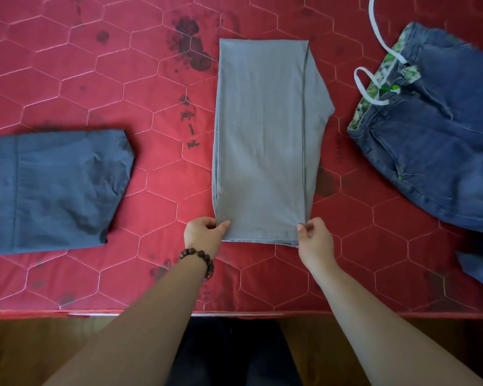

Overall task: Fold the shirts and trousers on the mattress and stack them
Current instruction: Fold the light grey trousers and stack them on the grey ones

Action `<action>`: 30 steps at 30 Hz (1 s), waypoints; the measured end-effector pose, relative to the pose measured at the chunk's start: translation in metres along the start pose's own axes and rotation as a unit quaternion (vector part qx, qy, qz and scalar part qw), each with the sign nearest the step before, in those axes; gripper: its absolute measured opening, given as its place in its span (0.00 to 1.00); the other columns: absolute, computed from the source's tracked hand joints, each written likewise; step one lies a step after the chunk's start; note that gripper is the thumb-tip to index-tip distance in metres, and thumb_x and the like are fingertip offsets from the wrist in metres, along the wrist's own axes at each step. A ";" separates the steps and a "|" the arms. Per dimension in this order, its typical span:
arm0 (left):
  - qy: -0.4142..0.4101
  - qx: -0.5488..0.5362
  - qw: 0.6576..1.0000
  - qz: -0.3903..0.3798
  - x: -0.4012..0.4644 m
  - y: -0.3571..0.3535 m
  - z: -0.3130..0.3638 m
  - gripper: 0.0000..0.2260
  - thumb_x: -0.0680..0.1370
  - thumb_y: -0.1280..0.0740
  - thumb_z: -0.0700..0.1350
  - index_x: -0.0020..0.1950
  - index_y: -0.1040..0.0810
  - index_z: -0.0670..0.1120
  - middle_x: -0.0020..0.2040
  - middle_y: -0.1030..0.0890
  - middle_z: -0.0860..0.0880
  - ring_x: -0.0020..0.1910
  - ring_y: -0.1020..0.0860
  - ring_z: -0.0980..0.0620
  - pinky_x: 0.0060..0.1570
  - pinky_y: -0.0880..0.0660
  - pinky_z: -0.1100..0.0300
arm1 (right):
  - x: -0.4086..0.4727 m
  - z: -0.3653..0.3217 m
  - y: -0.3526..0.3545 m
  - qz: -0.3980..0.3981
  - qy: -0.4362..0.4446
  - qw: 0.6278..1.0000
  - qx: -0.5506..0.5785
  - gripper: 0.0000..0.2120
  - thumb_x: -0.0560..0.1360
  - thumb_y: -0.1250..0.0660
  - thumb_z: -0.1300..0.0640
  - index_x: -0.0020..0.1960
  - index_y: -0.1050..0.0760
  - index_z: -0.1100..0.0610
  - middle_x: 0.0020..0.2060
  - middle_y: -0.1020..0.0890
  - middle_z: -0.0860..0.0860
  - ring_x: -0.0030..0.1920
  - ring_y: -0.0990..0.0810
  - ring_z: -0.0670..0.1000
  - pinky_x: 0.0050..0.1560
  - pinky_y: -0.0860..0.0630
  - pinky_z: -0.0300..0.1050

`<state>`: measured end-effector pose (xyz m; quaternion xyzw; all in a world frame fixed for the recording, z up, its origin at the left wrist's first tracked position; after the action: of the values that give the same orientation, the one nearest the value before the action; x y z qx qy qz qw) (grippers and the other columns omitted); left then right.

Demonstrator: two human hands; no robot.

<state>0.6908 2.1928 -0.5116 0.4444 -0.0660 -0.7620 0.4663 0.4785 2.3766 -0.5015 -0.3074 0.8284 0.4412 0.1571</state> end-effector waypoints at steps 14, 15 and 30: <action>-0.030 -0.041 0.999 -0.019 0.026 0.000 0.039 0.06 0.75 0.31 0.44 0.46 0.18 0.42 0.44 0.16 0.45 0.46 0.18 0.46 0.50 0.21 0.51 | 0.028 -0.030 0.009 0.026 0.033 0.997 -0.071 0.06 0.77 0.35 0.53 0.44 0.25 0.56 0.38 0.23 0.49 0.39 0.24 0.50 0.32 0.34 0.37; -0.035 -0.038 0.998 -0.020 0.034 -0.001 0.047 0.07 0.75 0.32 0.45 0.46 0.18 0.41 0.44 0.16 0.44 0.45 0.18 0.45 0.50 0.21 0.49 | 0.036 -0.036 0.011 0.031 0.042 0.996 -0.076 0.06 0.77 0.35 0.53 0.47 0.24 0.56 0.41 0.23 0.51 0.41 0.25 0.50 0.36 0.34 0.40; -0.012 -0.045 0.999 -0.008 0.109 0.003 0.084 0.09 0.75 0.29 0.45 0.34 0.19 0.49 0.37 0.17 0.48 0.36 0.21 0.51 0.43 0.20 0.56 | 0.127 -0.074 0.018 0.047 0.029 0.998 -0.036 0.07 0.78 0.35 0.57 0.42 0.27 0.57 0.39 0.23 0.53 0.40 0.26 0.52 0.38 0.36 0.43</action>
<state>0.6125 2.0806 -0.5271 0.4145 -0.0341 -0.7731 0.4789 0.3704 2.2761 -0.5162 -0.2860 0.8300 0.4682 0.1005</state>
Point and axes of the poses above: each hand's wrist, its own x-axis towards the middle knuckle, its own y-axis out of the back of the hand, z = x × y, the point moved 9 cm from there along x, towards the middle knuckle
